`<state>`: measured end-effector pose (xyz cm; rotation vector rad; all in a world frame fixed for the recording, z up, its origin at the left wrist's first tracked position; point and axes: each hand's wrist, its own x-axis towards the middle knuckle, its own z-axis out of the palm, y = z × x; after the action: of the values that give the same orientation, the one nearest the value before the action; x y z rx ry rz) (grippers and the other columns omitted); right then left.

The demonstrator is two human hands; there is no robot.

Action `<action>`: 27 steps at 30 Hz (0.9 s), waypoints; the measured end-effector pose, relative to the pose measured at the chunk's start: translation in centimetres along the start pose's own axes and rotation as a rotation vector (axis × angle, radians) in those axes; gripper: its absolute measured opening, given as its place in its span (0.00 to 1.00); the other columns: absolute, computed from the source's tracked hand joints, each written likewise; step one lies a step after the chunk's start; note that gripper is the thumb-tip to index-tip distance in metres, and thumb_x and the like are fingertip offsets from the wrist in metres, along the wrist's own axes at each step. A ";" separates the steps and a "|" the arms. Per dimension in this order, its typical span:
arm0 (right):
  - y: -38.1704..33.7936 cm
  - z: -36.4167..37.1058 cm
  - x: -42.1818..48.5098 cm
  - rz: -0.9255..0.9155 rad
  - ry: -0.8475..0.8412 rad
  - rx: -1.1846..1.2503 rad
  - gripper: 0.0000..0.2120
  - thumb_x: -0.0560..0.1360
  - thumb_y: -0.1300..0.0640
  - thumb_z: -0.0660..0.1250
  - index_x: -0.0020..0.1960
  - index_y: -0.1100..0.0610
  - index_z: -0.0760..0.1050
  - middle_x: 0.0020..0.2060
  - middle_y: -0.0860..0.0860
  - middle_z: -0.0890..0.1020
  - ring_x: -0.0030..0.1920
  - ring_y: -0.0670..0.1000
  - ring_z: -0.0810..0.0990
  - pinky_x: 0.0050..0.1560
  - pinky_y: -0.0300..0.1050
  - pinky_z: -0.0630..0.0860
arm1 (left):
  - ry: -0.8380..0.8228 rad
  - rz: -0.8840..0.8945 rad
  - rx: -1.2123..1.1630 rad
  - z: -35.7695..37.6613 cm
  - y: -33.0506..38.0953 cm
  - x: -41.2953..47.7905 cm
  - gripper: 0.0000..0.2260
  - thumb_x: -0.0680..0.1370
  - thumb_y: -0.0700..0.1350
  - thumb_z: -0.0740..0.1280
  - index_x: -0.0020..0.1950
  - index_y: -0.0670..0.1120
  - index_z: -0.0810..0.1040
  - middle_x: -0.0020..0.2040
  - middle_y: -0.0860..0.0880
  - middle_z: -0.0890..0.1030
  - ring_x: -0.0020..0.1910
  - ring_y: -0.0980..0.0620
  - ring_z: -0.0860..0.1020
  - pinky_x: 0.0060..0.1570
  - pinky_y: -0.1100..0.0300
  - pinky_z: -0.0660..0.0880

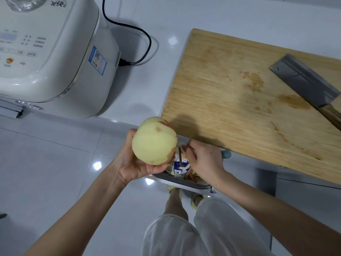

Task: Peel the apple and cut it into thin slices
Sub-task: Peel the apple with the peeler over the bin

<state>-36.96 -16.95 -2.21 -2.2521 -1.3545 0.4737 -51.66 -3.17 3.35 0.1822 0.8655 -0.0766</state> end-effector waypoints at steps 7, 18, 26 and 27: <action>-0.9 -2.1 0.9 0.404 -0.367 0.462 0.16 0.79 0.51 0.58 0.36 0.56 0.73 0.27 0.51 0.74 0.34 0.61 0.80 0.35 0.54 0.77 | 0.039 0.100 0.099 -0.9 -0.1 -0.2 0.34 0.45 0.43 0.82 0.50 0.45 0.82 0.47 0.36 0.83 0.44 0.32 0.81 0.38 0.32 0.77; -4.1 -4.9 2.2 -0.331 0.267 0.085 0.15 0.76 0.53 0.61 0.33 0.57 0.75 0.20 0.47 0.72 0.22 0.50 0.73 0.28 0.38 0.67 | 0.073 0.112 0.169 -0.7 -1.1 0.6 0.43 0.52 0.48 0.82 0.65 0.44 0.74 0.55 0.38 0.80 0.49 0.39 0.81 0.45 0.43 0.78; -3.8 -5.2 2.5 -0.345 0.258 0.121 0.15 0.77 0.52 0.60 0.35 0.57 0.77 0.21 0.47 0.74 0.23 0.48 0.74 0.31 0.37 0.64 | 0.109 0.096 0.135 0.0 -1.5 0.7 0.18 0.72 0.51 0.63 0.58 0.44 0.77 0.49 0.40 0.81 0.43 0.41 0.81 0.42 0.46 0.80; -3.5 -5.3 2.4 -0.338 0.252 0.134 0.15 0.77 0.52 0.60 0.35 0.57 0.77 0.21 0.46 0.73 0.23 0.47 0.72 0.29 0.37 0.63 | 0.106 0.106 0.146 -0.1 -1.5 0.7 0.21 0.71 0.50 0.64 0.61 0.44 0.75 0.50 0.39 0.81 0.44 0.41 0.81 0.42 0.45 0.80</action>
<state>-35.70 -14.47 4.03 -1.8539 -1.4809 0.1522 -51.48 -4.60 2.61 0.3713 0.9552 -0.0315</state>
